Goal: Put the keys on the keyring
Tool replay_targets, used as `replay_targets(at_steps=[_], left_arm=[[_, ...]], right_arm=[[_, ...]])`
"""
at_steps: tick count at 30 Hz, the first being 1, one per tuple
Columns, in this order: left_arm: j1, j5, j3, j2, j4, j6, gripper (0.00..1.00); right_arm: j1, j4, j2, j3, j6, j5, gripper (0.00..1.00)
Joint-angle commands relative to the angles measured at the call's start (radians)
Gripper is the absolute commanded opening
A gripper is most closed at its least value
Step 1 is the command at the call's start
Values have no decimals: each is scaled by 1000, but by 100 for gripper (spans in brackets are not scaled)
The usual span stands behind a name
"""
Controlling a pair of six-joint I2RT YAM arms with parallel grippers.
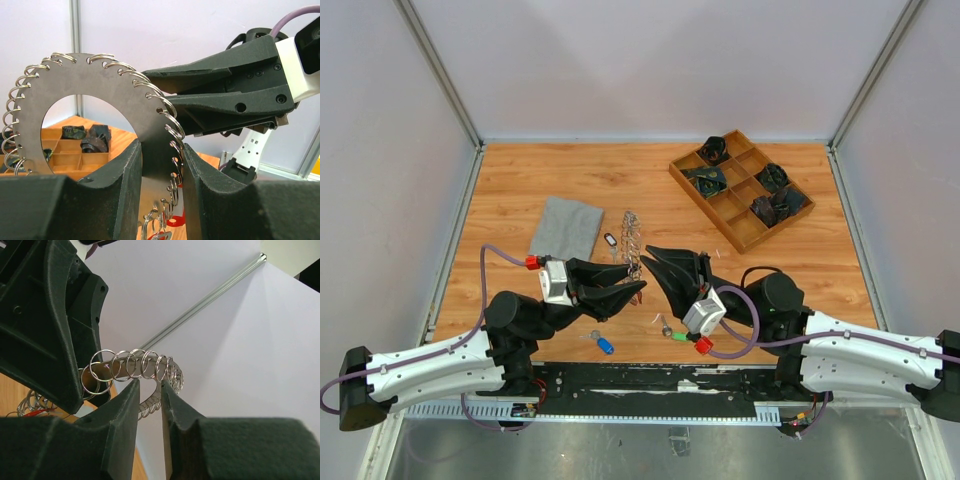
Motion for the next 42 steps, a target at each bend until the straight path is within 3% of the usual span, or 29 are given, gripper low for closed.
replay_targets(at_steps=[1,22,32,35,39,42], left_arm=[[-5,1,6,1,72,7,0],[-5,16,8,3,57,10,1],[-4,11,3,-2,51,11,1],[-4,5,-4,-9,34,15,0],[-4,9,-9,-21,-38,52,2],[-5,19,-14,-26,-100,103,15]], right_arm=[[22,-15,8,48,-32,13,25],[25,22,18,74,-15,27,15],[27,-17,14,86,2,30,1],[29,-72,0,111,43,48,0],[28,-271,-24,199,157,105,0],[28,-378,-43,248,234,134,0]])
